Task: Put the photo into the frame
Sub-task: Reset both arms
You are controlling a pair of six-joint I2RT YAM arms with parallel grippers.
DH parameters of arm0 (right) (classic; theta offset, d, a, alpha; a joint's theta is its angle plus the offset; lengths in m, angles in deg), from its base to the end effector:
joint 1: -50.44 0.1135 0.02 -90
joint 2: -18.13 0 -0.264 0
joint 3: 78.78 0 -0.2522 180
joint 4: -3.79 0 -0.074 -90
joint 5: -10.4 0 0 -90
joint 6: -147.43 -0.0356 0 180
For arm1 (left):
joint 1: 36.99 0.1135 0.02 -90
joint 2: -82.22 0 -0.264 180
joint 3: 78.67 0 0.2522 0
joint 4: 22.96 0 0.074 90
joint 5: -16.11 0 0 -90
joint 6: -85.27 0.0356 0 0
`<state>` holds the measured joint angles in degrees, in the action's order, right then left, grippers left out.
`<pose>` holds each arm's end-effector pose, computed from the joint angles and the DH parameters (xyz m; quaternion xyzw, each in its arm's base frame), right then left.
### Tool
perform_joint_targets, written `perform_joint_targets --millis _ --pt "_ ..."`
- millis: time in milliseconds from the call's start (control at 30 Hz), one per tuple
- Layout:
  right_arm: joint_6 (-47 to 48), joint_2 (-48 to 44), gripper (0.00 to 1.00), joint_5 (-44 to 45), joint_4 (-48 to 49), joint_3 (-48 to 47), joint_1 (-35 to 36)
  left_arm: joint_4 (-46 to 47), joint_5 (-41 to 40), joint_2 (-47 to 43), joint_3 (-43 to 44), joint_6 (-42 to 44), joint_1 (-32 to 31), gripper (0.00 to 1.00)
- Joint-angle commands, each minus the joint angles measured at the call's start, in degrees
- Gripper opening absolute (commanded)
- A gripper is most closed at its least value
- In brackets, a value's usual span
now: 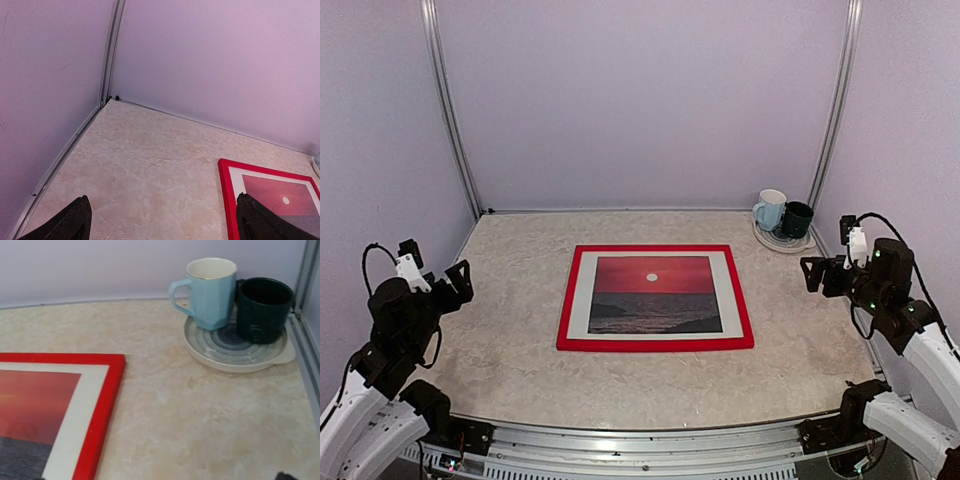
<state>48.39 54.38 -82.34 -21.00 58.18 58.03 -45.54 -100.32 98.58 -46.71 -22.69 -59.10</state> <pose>0.1601 0.0230 0.2656 -0.0038 0.8089 0.1041 0.5786 0.1122 -0.0285 0.2428 -0.1250 0.7340 -0.0602 0.6648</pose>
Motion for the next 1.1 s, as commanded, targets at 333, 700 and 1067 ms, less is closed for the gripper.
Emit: perform_joint_targets --millis 333,700,1067 --pt "-1.07 1.69 0.99 7.64 -3.84 -3.56 -0.56 5.66 12.33 4.46 -1.15 -0.32 13.06 0.99" --pt "-0.33 -2.02 0.99 8.68 -3.76 -3.24 -0.56 5.74 12.51 5.06 -1.06 -0.53 13.06 0.99" --pt "-0.18 -0.4 0.99 8.21 -4.74 -4.42 -0.52 5.76 12.59 5.17 -0.97 -0.59 13.06 0.99"
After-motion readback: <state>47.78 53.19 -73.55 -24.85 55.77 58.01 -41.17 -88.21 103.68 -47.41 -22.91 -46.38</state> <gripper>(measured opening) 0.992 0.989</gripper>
